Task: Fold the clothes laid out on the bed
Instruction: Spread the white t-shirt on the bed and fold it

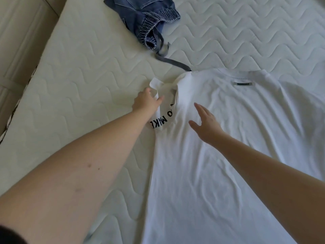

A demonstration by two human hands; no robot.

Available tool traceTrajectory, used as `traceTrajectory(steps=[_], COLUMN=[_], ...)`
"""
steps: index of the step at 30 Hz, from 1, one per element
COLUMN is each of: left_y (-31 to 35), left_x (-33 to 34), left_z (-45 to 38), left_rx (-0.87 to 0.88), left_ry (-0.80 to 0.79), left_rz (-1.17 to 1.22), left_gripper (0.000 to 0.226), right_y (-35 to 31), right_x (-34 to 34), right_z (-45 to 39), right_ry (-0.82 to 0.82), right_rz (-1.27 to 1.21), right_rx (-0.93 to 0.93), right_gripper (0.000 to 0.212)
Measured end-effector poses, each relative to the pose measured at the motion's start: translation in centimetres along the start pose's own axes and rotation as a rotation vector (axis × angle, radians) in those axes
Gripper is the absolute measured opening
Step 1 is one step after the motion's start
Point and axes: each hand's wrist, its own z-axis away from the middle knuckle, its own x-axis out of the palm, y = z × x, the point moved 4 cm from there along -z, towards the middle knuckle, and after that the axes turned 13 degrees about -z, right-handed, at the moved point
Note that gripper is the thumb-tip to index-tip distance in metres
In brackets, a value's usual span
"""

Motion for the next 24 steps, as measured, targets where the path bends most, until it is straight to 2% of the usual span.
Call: traceTrajectory(steps=[3,5,7,9,12,14,17,21,24], left_y=[0.4,0.1,-0.9,-2.6,-5.9,-8.1,-10.6,-12.2,-11.1], left_x=[1.4,1.5,1.1,0.2,-0.7,-0.5,0.8,1.3,0.0], left_z=[-2.0,-2.3,-2.0,-1.2,0.6,1.7,2.9,2.3,0.2], left_rx=[0.022,0.059,0.052,0.017,-0.010,-0.038,-0.108,-0.221,-0.158], left_ry=[-0.105,-0.094,-0.005,0.088,0.165,0.189,0.178,0.163,0.279], left_rz=[-0.038,-0.064,0.051,0.159,0.212,0.209,0.222,0.282,0.231], left_gripper=[0.062,0.041,0.010,0.027,0.036,0.033,0.011,0.031,0.047], right_y=[-0.8,-1.6,-2.3,-2.9,-3.3,-3.2,-2.5,-1.7,-1.7], right_x=[1.3,2.1,2.8,3.1,3.8,4.2,4.5,4.7,5.1], right_z=[-2.3,-3.4,-4.2,-5.0,-6.1,-6.9,-7.9,-8.5,-8.5], right_ry=[0.014,0.011,0.000,-0.008,-0.038,-0.047,-0.045,-0.042,-0.067], right_rz=[-0.023,-0.030,-0.028,-0.027,0.009,0.049,0.127,0.213,0.266], right_rx=[-0.021,-0.034,-0.040,-0.032,0.007,0.053,0.105,0.103,0.116], right_gripper=[0.068,0.067,0.066,0.067,0.069,0.070,0.070,0.068,0.066])
